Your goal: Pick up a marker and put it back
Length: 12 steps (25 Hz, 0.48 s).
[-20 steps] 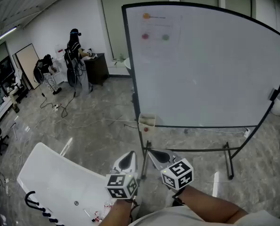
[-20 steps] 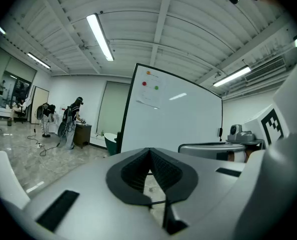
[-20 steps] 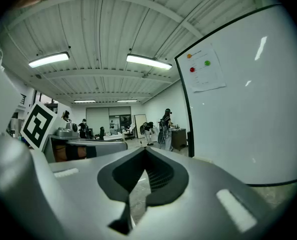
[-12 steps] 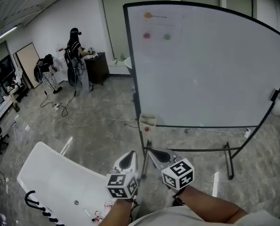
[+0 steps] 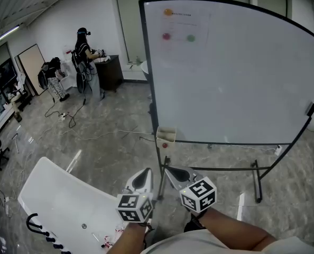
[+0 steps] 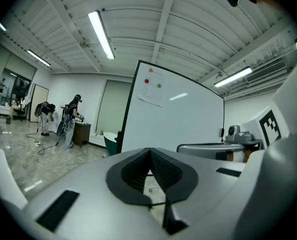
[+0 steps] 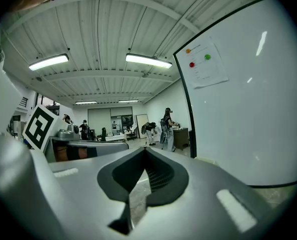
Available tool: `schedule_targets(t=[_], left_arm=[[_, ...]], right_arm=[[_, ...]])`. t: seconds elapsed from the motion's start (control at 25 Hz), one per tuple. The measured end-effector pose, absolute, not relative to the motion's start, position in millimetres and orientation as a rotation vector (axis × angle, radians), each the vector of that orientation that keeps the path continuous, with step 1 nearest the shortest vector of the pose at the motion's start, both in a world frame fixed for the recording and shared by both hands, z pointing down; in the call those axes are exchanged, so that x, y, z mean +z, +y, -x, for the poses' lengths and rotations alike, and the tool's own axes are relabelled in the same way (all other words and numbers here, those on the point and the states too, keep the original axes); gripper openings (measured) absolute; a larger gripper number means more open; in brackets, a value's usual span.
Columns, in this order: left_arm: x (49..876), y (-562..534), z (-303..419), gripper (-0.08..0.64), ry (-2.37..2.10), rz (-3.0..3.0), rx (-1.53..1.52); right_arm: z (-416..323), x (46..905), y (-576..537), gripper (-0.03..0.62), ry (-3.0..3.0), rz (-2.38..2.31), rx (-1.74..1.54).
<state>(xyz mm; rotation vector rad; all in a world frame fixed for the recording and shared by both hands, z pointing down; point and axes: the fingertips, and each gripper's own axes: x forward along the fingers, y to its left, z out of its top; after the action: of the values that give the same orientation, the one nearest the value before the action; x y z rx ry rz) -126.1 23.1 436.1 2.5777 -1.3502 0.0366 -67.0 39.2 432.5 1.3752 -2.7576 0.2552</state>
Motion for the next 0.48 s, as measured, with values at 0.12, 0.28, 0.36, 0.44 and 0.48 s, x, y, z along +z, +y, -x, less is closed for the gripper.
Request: schedule_targets(t=[0.12,0.28,0.36,0.44,0.48], left_arm=[[441.4,3.5,120.3,0.005,-1.357,-2.571,0.035],[454.6,-32.6,114.7,0.003,-1.382,-2.547,0.037],[464.3,-52.9,111.5,0.003,-1.401,-2.532,0.042],[466.4,-74.9,108.1,0.004,-1.43,-2.516,0.038],[464.5,-86.1,106.9,0.004,-1.447,-2.504,0.033]], right_arm=[[62.3,441.2,18.9,-0.003,-2.759,-1.355,0.268],[55.4,456.3,-19.0,-0.003,-2.763,-1.314,0.28],[50.8,466.8,-42.8,-0.003,-2.763,-1.287,0.281],[44.5,469.9,-70.4,-0.003,-2.758,-1.255,0.27],[41.5,468.1,-84.8,-0.003,-2.755,-1.236,0.263]])
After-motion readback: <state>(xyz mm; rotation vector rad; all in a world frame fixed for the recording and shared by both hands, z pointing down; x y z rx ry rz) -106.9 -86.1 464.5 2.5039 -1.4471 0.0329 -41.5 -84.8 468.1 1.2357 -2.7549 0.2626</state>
